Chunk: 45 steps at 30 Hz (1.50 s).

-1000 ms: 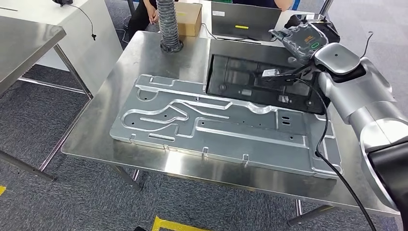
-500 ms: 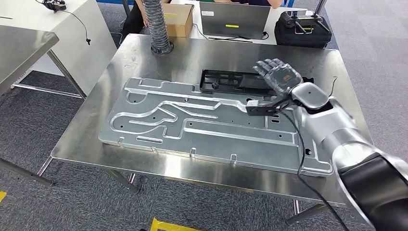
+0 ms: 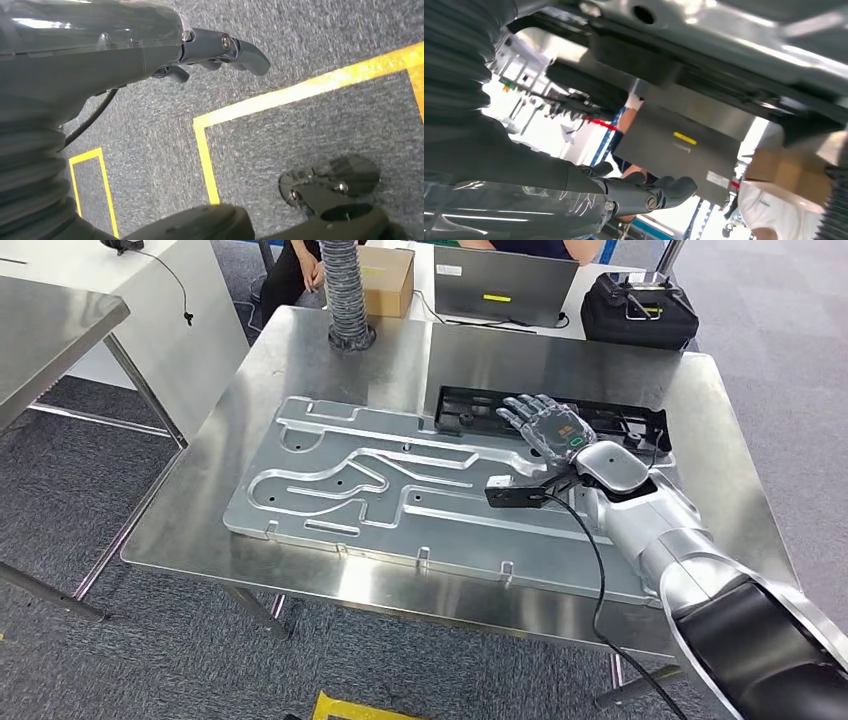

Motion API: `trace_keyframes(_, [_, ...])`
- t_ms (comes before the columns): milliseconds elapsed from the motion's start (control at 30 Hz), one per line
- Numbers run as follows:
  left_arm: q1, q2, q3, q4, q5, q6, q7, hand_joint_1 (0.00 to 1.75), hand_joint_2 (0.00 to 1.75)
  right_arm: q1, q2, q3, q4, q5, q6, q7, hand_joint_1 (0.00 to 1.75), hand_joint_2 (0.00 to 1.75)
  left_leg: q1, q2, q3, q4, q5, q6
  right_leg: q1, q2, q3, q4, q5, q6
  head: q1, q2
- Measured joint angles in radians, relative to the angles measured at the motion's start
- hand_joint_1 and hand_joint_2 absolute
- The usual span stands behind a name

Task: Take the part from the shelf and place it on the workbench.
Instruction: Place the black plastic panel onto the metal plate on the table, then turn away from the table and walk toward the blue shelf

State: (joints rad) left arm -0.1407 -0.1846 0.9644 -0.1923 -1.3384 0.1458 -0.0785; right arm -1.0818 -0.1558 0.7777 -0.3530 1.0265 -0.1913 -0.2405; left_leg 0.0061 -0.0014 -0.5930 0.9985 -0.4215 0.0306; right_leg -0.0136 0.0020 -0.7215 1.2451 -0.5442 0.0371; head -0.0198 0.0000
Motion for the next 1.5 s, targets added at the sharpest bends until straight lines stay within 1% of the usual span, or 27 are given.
trace_keyframes(33, [0.002,0.000,0.000,0.000,0.001,0.000,-0.002,0.00,0.00,0.007,0.002,-0.007,0.000,-0.009,-0.002,-0.009,0.00,0.00,-0.001,-0.001,0.000,0.001,0.000,0.001,0.000,0.000,-0.022,0.049,-0.013,0.001,0.000,0.000])
trace_keyframes(67, [0.005,0.000,0.000,0.000,0.003,0.000,-0.004,0.00,0.00,0.012,0.003,-0.015,-0.001,-0.017,-0.004,-0.020,0.00,0.00,-0.001,-0.002,0.000,0.002,-0.001,0.001,0.000,0.000,-0.027,0.059,-0.006,0.001,0.000,0.000])
trace_keyframes(100, [0.007,0.000,0.000,0.000,0.004,0.000,-0.006,0.00,0.00,0.014,0.003,-0.022,-0.004,-0.022,-0.008,-0.032,0.00,0.00,-0.001,-0.003,0.000,0.005,-0.002,0.001,0.000,0.000,-0.011,0.024,0.019,0.000,0.000,0.000])
trace_keyframes(167, [0.010,0.000,0.001,0.000,0.006,0.000,-0.007,0.00,0.00,0.007,-0.001,-0.037,-0.020,-0.031,-0.015,-0.055,0.00,0.00,-0.002,-0.004,-0.001,0.013,-0.008,-0.004,0.001,-0.001,0.056,-0.114,0.084,-0.006,0.000,0.000])
trace_keyframes(233, [0.010,0.000,0.001,0.000,0.007,-0.002,-0.008,0.00,0.00,-0.005,-0.016,-0.052,-0.054,-0.038,-0.013,-0.074,0.00,0.00,-0.006,-0.005,-0.004,0.021,-0.013,-0.010,0.005,-0.001,0.099,-0.209,0.114,-0.014,0.000,0.000])
trace_keyframes(300, [0.012,0.001,0.001,0.000,0.008,-0.004,-0.009,0.00,0.00,-0.015,-0.047,-0.064,-0.110,-0.045,0.016,-0.089,0.00,0.00,-0.008,-0.005,-0.007,0.022,-0.014,-0.017,0.008,0.000,0.101,-0.221,0.114,-0.022,0.000,0.000])
trace_keyframes(367, [0.015,0.002,0.001,0.000,0.012,-0.004,-0.010,0.00,0.00,-0.037,-0.089,-0.069,-0.183,-0.055,0.078,-0.099,0.00,0.00,-0.008,-0.005,-0.012,0.033,-0.026,-0.027,0.003,-0.002,0.103,-0.226,0.117,-0.031,0.000,0.000])
trace_keyframes(433, [0.017,0.004,0.001,0.000,0.018,-0.003,-0.014,0.00,0.00,-0.076,-0.134,-0.069,-0.257,-0.072,0.155,-0.101,0.00,0.00,-0.005,-0.005,-0.042,0.106,-0.075,-0.039,-0.003,-0.004,0.104,-0.232,0.120,-0.040,0.000,0.000])
trace_keyframes(500, [0.020,0.004,0.002,0.000,0.024,-0.002,-0.020,0.00,0.00,-0.117,-0.178,-0.065,-0.324,-0.099,0.223,-0.092,0.00,0.00,0.001,-0.004,-0.098,0.242,-0.142,-0.048,-0.004,-0.004,0.103,-0.232,0.120,-0.044,0.000,0.000])
trace_keyframes(533, [0.021,0.004,0.002,0.000,0.026,-0.001,-0.024,0.00,0.00,-0.132,-0.201,-0.061,-0.356,-0.116,0.249,-0.084,0.00,0.00,0.003,-0.004,-0.121,0.296,-0.160,-0.050,-0.004,-0.004,0.104,-0.231,0.120,-0.044,0.000,0.000])
trace_keyframes(567, [0.022,0.004,0.002,0.000,0.029,-0.001,-0.027,0.00,0.00,-0.143,-0.228,-0.056,-0.390,-0.133,0.269,-0.073,0.00,0.00,0.005,-0.004,-0.130,0.317,-0.157,-0.051,-0.004,-0.003,0.105,-0.231,0.119,-0.043,0.000,0.000])
trace_keyframes(600, [0.023,0.004,0.002,0.000,0.031,0.000,-0.029,0.00,0.00,-0.152,-0.256,-0.051,-0.428,-0.152,0.283,-0.061,0.00,0.00,0.007,-0.004,-0.120,0.296,-0.135,-0.050,-0.004,-0.003,0.107,-0.231,0.118,-0.041,0.000,0.000])
trace_keyframes(667, [0.026,0.005,0.002,0.000,0.034,0.000,-0.029,0.00,0.00,-0.164,-0.323,-0.046,-0.507,-0.194,0.299,-0.034,0.00,0.00,0.007,-0.004,-0.061,0.166,-0.063,-0.043,-0.004,-0.004,0.112,-0.230,0.115,-0.035,0.000,0.000])
trace_keyframes(700, [0.027,0.006,0.002,0.000,0.036,0.000,-0.029,0.00,0.00,-0.167,-0.361,-0.046,-0.548,-0.216,0.301,-0.021,0.00,0.00,0.005,-0.005,-0.030,0.100,-0.039,-0.039,-0.003,-0.005,0.112,-0.229,0.113,-0.030,0.000,0.000])
trace_keyframes(767, [0.031,0.006,0.005,0.000,0.045,-0.002,-0.030,0.00,0.00,-0.162,-0.452,-0.050,-0.628,-0.264,0.300,0.005,0.00,0.00,0.002,-0.008,0.000,0.034,-0.027,-0.028,0.001,-0.010,0.112,-0.229,0.112,-0.017,0.000,0.000])
trace_keyframes(867, [0.044,0.006,0.013,0.000,0.064,-0.014,-0.035,0.00,0.00,-0.117,-0.595,-0.085,-0.735,-0.345,0.282,0.037,0.00,0.00,0.000,-0.013,0.005,0.022,-0.027,-0.008,-0.001,-0.015,0.114,-0.229,0.106,0.003,0.000,0.000])
trace_keyframes(933, [0.047,0.006,0.021,0.000,0.075,-0.024,-0.044,0.00,0.00,-0.042,-0.685,-0.137,-0.790,-0.399,0.236,0.054,0.00,0.00,0.002,-0.014,0.009,0.014,-0.021,0.006,-0.003,-0.010,0.094,-0.178,0.067,0.012,0.001,0.000])
trace_keyframes(967, [0.048,0.006,0.025,0.000,0.080,-0.027,-0.048,0.00,0.00,0.021,-0.730,-0.179,-0.816,-0.424,0.199,0.059,0.00,0.00,0.002,-0.015,0.010,0.013,-0.020,0.010,-0.002,-0.006,0.070,-0.122,0.035,0.015,0.001,0.000])
trace_keyframes(1033, [0.052,0.006,0.032,0.000,0.086,-0.032,-0.055,0.00,0.00,0.206,-0.798,-0.306,-0.865,-0.447,0.123,0.053,0.00,0.00,0.001,-0.022,0.011,0.013,-0.020,0.015,-0.001,-0.002,0.012,0.005,-0.021,0.019,0.001,0.000])
trace_keyframes(1067, [0.055,0.005,0.035,0.000,0.088,-0.034,-0.056,0.00,0.00,0.311,-0.817,-0.392,-0.887,-0.441,0.098,0.040,0.00,0.00,-0.001,-0.025,0.011,0.013,-0.020,0.016,-0.002,-0.002,-0.002,0.035,-0.026,0.020,0.001,0.000])
trace_keyframes(1100, [0.058,0.005,0.037,0.000,0.089,-0.035,-0.057,0.00,0.00,0.408,-0.825,-0.482,-0.908,-0.426,0.085,0.025,0.00,0.00,-0.003,-0.027,0.010,0.015,-0.020,0.017,-0.002,-0.002,0.000,0.026,-0.013,0.018,0.001,0.000])
trace_keyframes(1200, [0.060,0.004,0.043,0.000,0.089,-0.036,-0.057,0.00,0.00,0.617,-0.826,-0.742,-0.967,-0.372,0.088,-0.004,0.00,0.00,-0.015,-0.027,0.006,0.022,-0.023,0.016,0.002,-0.007,0.090,-0.159,0.073,0.002,0.002,0.000])
trace_keyframes(1233, [0.059,0.003,0.045,0.000,0.088,-0.036,-0.057,0.00,0.00,0.675,-0.823,-0.819,-0.985,-0.358,0.090,-0.005,0.00,0.00,-0.018,-0.026,0.006,0.023,-0.024,0.015,0.006,-0.008,0.114,-0.205,0.090,-0.003,0.002,0.000])
trace_keyframes(1300, [0.059,0.002,0.048,0.000,0.087,-0.037,-0.056,0.00,0.00,0.786,-0.807,-0.960,-1.013,-0.337,0.091,-0.015,0.00,0.00,-0.021,-0.028,0.006,0.024,-0.024,0.009,0.012,-0.012,0.126,-0.227,0.102,-0.010,0.001,0.000])
trace_keyframes(1367, [0.060,0.002,0.050,0.000,0.086,-0.038,-0.056,0.00,0.00,0.888,-0.773,-1.090,-1.037,-0.326,0.090,-0.033,0.00,0.00,-0.023,-0.030,0.005,0.027,-0.027,0.000,0.008,-0.016,0.125,-0.234,0.109,-0.020,0.001,0.000])
trace_keyframes(1433, [0.062,0.002,0.051,0.000,0.086,-0.039,-0.057,0.00,0.00,0.976,-0.728,-1.207,-1.066,-0.318,0.090,-0.053,0.00,0.00,-0.024,-0.025,-0.009,0.071,-0.075,-0.012,0.001,-0.021,0.118,-0.241,0.119,-0.032,0.001,0.000])
trace_keyframes(1500, [0.062,0.003,0.052,0.000,0.086,-0.039,-0.057,0.00,0.00,1.040,-0.689,-1.301,-1.092,-0.312,0.091,-0.065,0.00,0.00,-0.019,-0.015,-0.043,0.184,-0.164,-0.023,-0.001,-0.024,0.105,-0.241,0.130,-0.039,0.001,0.000])
